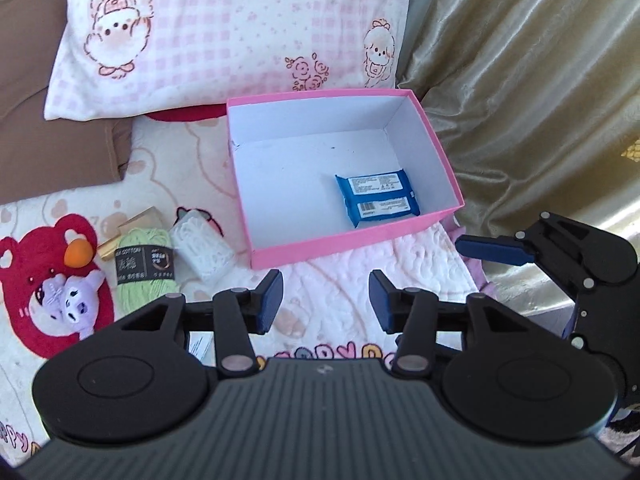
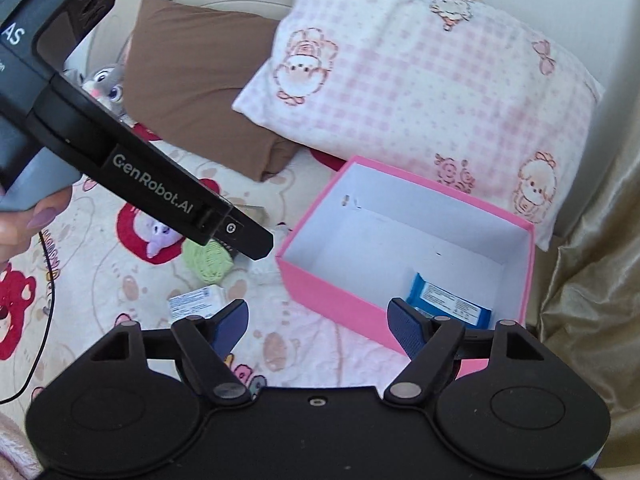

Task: Organize objects
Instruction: 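Open the left tool to release the pack and lift away, then move the left tool down to the white soap bar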

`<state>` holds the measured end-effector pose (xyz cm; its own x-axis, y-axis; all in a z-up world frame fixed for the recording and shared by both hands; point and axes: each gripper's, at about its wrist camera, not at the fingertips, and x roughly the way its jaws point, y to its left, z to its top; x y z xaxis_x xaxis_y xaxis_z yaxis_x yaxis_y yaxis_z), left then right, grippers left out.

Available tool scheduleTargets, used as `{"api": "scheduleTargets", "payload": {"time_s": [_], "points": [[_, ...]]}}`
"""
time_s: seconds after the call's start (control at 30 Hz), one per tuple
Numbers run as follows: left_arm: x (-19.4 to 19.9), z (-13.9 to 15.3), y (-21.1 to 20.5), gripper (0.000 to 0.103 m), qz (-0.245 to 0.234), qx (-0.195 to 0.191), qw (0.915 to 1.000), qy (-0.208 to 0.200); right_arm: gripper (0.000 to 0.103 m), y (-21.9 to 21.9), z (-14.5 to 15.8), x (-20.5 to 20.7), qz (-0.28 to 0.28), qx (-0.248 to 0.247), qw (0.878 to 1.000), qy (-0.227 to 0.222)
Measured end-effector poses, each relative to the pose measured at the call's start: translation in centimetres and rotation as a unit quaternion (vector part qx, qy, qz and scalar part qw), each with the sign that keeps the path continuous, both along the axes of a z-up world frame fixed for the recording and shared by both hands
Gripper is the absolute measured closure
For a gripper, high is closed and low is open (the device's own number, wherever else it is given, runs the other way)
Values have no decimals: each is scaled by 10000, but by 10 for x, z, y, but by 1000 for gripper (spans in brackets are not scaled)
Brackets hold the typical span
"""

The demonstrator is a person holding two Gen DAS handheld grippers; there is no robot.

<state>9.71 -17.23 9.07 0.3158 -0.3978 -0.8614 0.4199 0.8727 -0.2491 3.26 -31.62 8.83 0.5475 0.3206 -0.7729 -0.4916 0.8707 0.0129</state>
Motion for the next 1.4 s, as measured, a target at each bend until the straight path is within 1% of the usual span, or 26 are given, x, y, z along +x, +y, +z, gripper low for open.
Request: {"api": "scheduleTargets", "payload": {"time_s": [0.13,0.2,0.3,0.37,0.5,0.63,0.73,0.9,0.97,1.1,1.17,1.27,1.4], "points": [[-14,-6,28,55,117,106,9997,182,19,27,-1,-12,407,-14,9992,-18],[-21,-11,43,52,225,135,9993,281,16,39,-1,-16,638,17,9980,8],[-30,-18,62,46,343,175,9984,411,14,56,-2,-22,959,40,9954,-24],[-35,-23,73,44,401,231,9980,432,14,66,-4,-25,1113,44,9938,-24],[-44,-32,93,39,528,185,9969,553,14,82,-12,-26,1406,74,9900,33],[-49,-45,109,38,650,77,9960,601,13,95,-25,-33,1870,68,9823,-114],[-50,-60,120,37,736,0,9956,576,14,105,-41,-29,1947,70,9807,-151],[-50,-94,142,37,886,-61,9947,522,13,117,-71,-19,1905,108,9816,16],[-47,-113,152,37,980,-84,9933,610,14,122,-83,-16,1957,73,9806,28],[-41,-150,173,37,1120,-261,9904,762,13,128,-105,-4,1893,60,9818,112],[-41,-166,180,37,1049,-357,9912,723,13,129,-117,2,1834,74,9829,114],[-41,-185,189,38,973,-452,9915,733,14,131,-137,8,1803,-42,9834,177],[-39,-202,195,39,921,-667,9909,719,14,134,-153,14,1895,-168,9817,45]]}}
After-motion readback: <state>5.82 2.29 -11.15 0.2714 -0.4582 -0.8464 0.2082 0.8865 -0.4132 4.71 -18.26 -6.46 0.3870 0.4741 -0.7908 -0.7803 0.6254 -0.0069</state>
